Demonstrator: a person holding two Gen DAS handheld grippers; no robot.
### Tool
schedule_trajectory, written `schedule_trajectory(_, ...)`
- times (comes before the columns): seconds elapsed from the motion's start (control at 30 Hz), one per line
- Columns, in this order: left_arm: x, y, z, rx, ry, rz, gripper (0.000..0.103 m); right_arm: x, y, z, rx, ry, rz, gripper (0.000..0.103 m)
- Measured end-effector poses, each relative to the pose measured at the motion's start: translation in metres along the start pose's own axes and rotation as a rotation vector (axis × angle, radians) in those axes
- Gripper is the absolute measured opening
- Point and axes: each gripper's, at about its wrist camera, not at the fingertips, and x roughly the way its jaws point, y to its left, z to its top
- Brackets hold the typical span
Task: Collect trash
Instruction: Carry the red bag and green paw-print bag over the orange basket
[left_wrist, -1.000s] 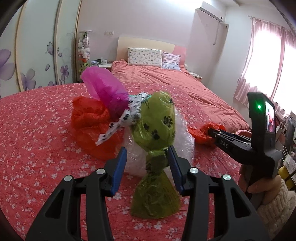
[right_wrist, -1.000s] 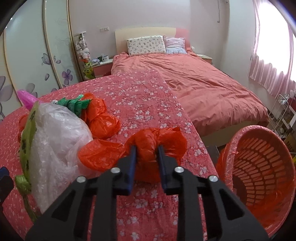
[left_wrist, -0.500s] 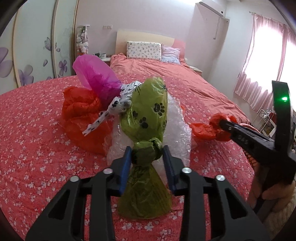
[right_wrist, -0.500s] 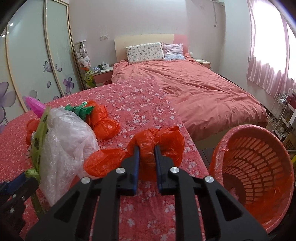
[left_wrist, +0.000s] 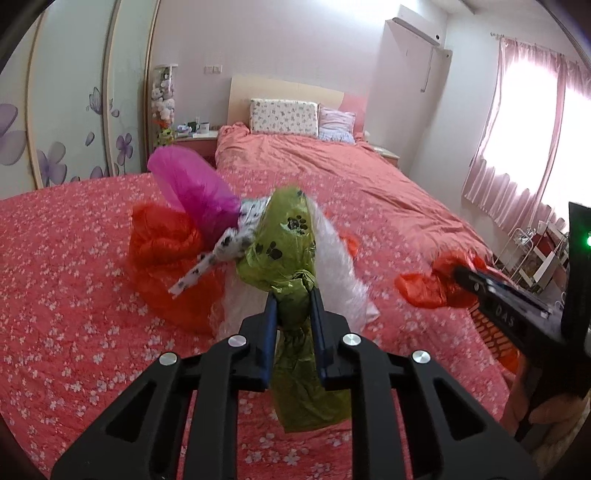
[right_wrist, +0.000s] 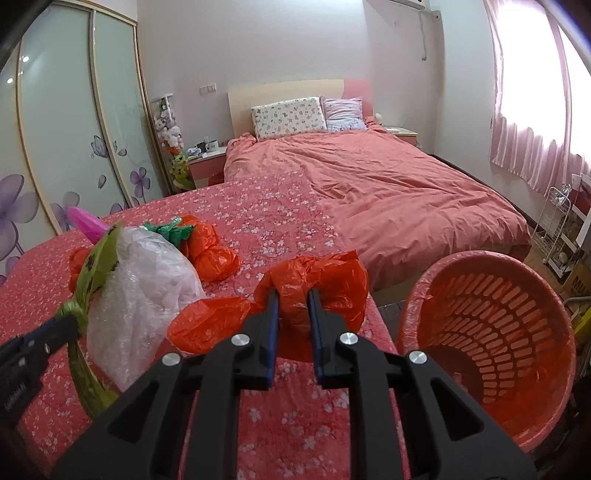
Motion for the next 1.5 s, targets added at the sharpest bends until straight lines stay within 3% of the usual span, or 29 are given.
schedule_trajectory(0.53,-0.010,-0.047,0.016,0.054,-0.065,-0.083,0.017,-0.047,-0.033,-0.006,0.035,-0.055,-0.031,0.016)
schedule_trajectory(1.5,0.027,-0.154,0.005,0.186,0.001,-0.274,0.017,-0.082,-0.154,-0.028,0.179,-0.093,-0.218,0.016)
